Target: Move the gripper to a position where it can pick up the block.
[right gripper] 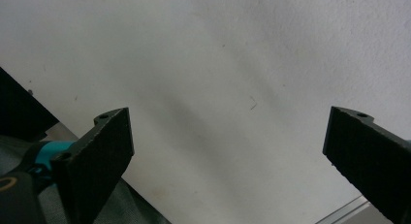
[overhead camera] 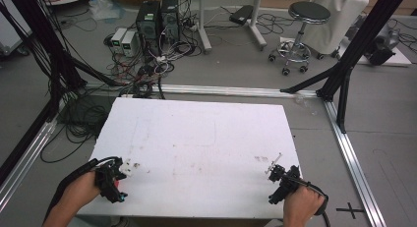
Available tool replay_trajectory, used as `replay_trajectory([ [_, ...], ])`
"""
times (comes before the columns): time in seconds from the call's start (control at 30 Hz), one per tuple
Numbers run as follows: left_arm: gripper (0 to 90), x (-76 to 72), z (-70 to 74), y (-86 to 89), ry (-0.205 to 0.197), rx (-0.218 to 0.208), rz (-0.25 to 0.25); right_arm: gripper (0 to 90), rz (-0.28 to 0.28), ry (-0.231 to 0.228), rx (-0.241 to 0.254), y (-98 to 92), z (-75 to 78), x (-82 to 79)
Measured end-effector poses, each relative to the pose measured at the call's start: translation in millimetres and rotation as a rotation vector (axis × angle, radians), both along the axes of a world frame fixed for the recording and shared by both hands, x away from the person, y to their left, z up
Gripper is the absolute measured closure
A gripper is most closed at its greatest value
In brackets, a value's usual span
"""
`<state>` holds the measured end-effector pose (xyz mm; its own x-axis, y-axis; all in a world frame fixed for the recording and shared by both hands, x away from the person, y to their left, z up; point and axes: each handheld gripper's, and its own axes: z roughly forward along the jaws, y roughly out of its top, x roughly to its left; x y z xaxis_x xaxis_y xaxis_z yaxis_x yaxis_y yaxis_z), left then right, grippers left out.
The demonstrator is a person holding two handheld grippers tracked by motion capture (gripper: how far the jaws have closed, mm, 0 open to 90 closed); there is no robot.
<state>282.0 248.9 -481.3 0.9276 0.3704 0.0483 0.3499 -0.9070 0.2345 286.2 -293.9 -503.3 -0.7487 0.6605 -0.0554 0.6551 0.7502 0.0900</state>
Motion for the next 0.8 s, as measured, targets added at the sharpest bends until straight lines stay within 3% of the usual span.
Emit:
replay_trajectory([
  [0.13, 19.2, 1.2, 0.0, -0.6, -0.01, 0.023, -0.043, 3.3, 0.002, 0.0, -0.002, 0.0, 0.0, 0.3],
  [0.8, 19.2, 8.4, 6.8, 7.1, 0.005, 0.041, -0.236, 3.2, 0.012, 0.007, 0.001, 2.3, -1.4, 1.3],
])
